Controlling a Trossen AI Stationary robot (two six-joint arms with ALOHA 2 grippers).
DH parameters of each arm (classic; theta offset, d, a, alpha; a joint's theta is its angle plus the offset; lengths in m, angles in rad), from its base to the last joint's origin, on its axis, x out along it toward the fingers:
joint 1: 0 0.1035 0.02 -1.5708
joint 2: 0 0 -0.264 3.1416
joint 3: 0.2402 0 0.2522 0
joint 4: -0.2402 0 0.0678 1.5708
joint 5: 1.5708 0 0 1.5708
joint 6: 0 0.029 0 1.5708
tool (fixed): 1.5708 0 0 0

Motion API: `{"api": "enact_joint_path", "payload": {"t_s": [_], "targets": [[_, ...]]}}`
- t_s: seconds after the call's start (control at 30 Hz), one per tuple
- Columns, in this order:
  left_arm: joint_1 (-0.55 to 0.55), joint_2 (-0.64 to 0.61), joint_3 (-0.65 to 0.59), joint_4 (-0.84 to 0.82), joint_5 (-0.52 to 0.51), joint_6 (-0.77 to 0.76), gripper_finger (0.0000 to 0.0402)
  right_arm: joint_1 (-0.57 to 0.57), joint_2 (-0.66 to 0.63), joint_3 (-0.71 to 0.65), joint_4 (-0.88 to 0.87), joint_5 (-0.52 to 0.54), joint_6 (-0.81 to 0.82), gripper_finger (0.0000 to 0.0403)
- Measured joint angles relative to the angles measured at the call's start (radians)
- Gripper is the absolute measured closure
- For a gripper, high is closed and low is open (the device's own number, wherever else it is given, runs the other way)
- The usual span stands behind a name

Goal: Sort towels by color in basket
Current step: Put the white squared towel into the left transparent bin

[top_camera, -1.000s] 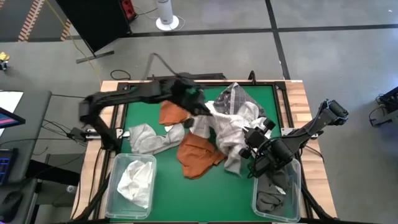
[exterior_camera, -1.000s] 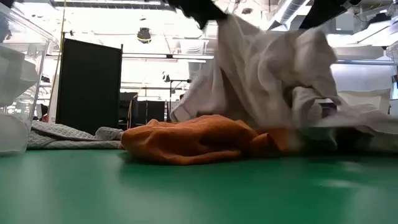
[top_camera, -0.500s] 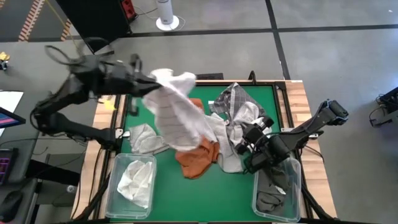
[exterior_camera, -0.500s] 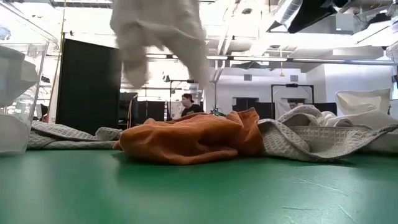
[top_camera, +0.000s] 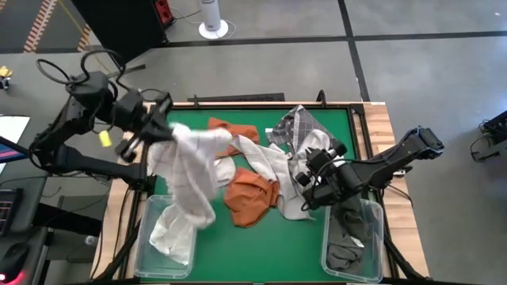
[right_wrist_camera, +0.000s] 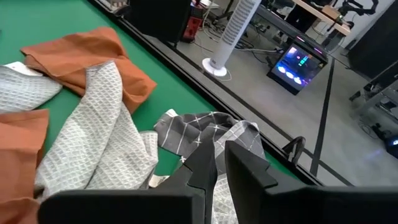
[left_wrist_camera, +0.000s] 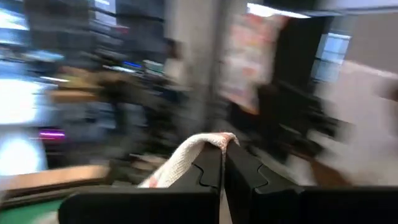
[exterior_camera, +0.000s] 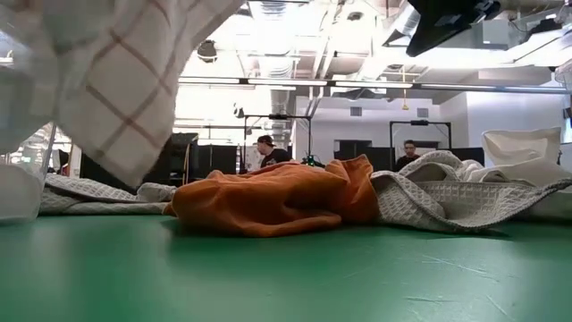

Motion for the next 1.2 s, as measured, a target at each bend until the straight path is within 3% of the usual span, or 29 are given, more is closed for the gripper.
{"api": "enact_joint_path", "payload": {"t_s": [0.1, 0.23, 0.37, 0.57, 0.7, 0.83, 1.2], "targets": [[0.000, 0.002, 0.000, -0.110, 0.194, 0.020, 0.0401, -0.013, 0.000, 0.000, 0.007, 0.000, -0.009, 0.0330], [0.000, -0.004, 0.000, -0.340, 0.232, 0.024, 0.0401, -0.020, 0.000, 0.000, 0.012, 0.000, -0.014, 0.0330], [-0.021, -0.011, 0.000, -0.528, 0.160, -0.018, 0.0401, -0.020, 0.000, -0.001, 0.029, -0.001, -0.032, 0.0330], [-0.087, -0.010, 0.000, -0.782, 0.129, -0.206, 0.0400, -0.020, 0.000, -0.009, 0.039, -0.003, -0.038, 0.0330], [-0.140, -0.009, -0.007, -1.035, -0.046, -0.397, 0.0401, -0.020, 0.000, -0.009, 0.039, -0.004, -0.038, 0.0330], [-0.229, -0.046, -0.078, -1.009, -0.086, -0.570, 0.0401, -0.020, 0.000, -0.009, 0.039, -0.004, -0.038, 0.0330], [-0.379, -0.018, -0.296, -1.014, -0.177, -0.613, 0.0401, -0.024, 0.000, -0.009, 0.035, -0.003, -0.042, 0.0330]]}}
